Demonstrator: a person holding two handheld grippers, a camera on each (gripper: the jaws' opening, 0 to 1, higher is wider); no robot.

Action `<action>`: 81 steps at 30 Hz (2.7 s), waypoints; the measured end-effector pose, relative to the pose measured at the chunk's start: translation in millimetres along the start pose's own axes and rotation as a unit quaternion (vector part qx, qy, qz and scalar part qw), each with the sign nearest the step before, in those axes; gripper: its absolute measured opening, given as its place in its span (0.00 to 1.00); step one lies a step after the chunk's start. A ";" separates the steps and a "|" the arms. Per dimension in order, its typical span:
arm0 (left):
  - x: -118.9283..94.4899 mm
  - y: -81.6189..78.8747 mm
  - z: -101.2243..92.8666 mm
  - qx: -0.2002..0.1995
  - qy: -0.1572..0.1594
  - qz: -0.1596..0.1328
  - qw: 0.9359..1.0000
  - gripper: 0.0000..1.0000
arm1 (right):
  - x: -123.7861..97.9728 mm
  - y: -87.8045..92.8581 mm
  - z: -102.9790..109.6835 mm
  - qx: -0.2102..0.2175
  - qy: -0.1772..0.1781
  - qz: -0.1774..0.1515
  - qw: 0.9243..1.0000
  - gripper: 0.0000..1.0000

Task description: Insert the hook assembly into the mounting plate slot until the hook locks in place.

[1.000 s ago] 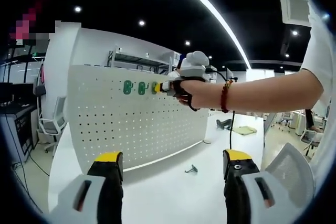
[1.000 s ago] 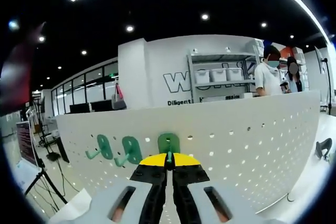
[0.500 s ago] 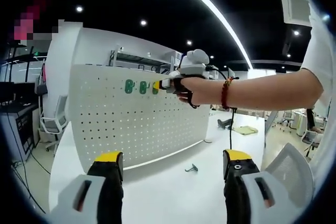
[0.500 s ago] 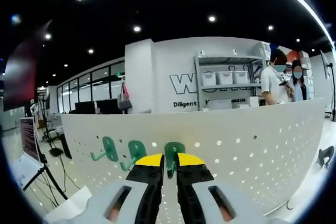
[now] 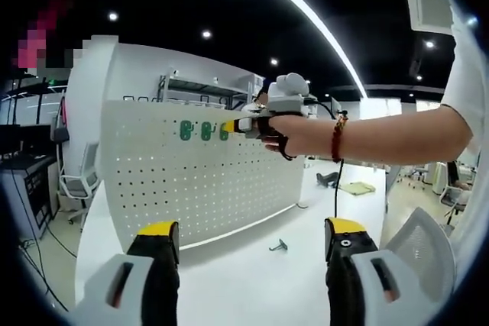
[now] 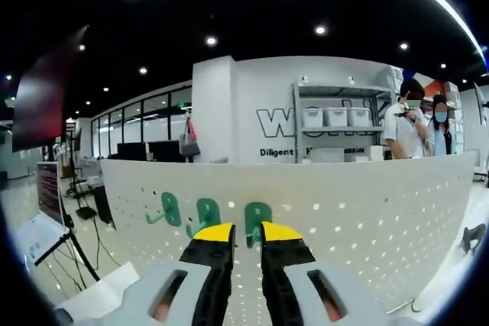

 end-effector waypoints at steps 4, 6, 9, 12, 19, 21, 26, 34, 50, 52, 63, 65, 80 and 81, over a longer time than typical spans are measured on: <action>-3.3 -0.9 -6.0 0.004 0.001 0.004 1.000 0.79 | -12.7 -1.9 -4.3 -0.004 -0.007 -0.001 1.000 0.12; -4.2 -1.8 -8.9 0.004 0.003 0.003 1.000 0.79 | -19.1 -2.6 -7.0 -0.004 -0.009 0.000 1.000 0.13; -2.9 -1.6 -14.1 0.005 0.008 0.003 1.000 0.79 | -31.9 -2.3 -11.1 -0.004 -0.011 0.002 1.000 0.13; -0.9 -0.8 -19.9 0.006 0.017 0.005 1.000 0.79 | -46.0 0.5 -14.2 -0.003 -0.011 0.005 1.000 0.13; 5.2 4.3 -32.7 0.000 0.042 0.010 0.999 0.78 | -74.3 10.8 -22.4 -0.001 -0.004 0.016 1.000 0.12; 7.5 5.2 -36.4 -0.001 0.049 0.012 0.999 0.78 | -81.8 15.4 -26.9 -0.004 0.001 0.021 1.000 0.12; 11.8 7.0 -43.2 0.000 0.056 0.009 0.998 0.78 | -93.5 29.7 -37.4 0.006 0.011 0.034 0.999 0.12; 23.3 9.3 -53.5 -0.003 0.052 0.018 0.998 0.78 | -104.2 55.5 -52.1 0.019 0.010 0.064 0.998 0.13; 32.4 9.0 -75.0 -0.006 0.029 0.012 0.999 0.81 | -118.3 109.2 -71.4 0.035 -0.021 0.144 0.989 0.18; 32.0 10.0 -76.5 -0.004 0.026 0.014 1.000 0.81 | -121.0 116.8 -73.1 0.035 -0.024 0.154 0.987 0.18; 32.6 10.6 -88.3 0.004 0.013 0.027 1.000 0.81 | -136.9 160.6 -86.6 0.052 -0.023 0.217 0.975 0.19; 31.7 11.6 -90.1 0.004 0.012 0.030 0.999 0.81 | -139.3 169.5 -89.3 0.054 -0.022 0.231 0.971 0.18; 27.1 17.8 -92.4 0.000 -0.015 0.032 0.999 0.86 | -142.6 220.4 -91.6 0.071 -0.028 0.311 0.947 0.23; 26.9 19.2 -92.5 0.000 -0.017 0.036 0.999 0.86 | -142.6 222.7 -91.8 0.072 -0.027 0.315 0.946 0.23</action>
Point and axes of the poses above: the point that each gripper's makers call its tool centre point, and the gripper's own axes: x roughly forward along the fingers, z roughly to its left, y roughly out of its underside, the point moved 10 cm from there along -x, roughly backward along the fingers, and after that the axes turned 8 degrees about -z, right-handed, at the moved point
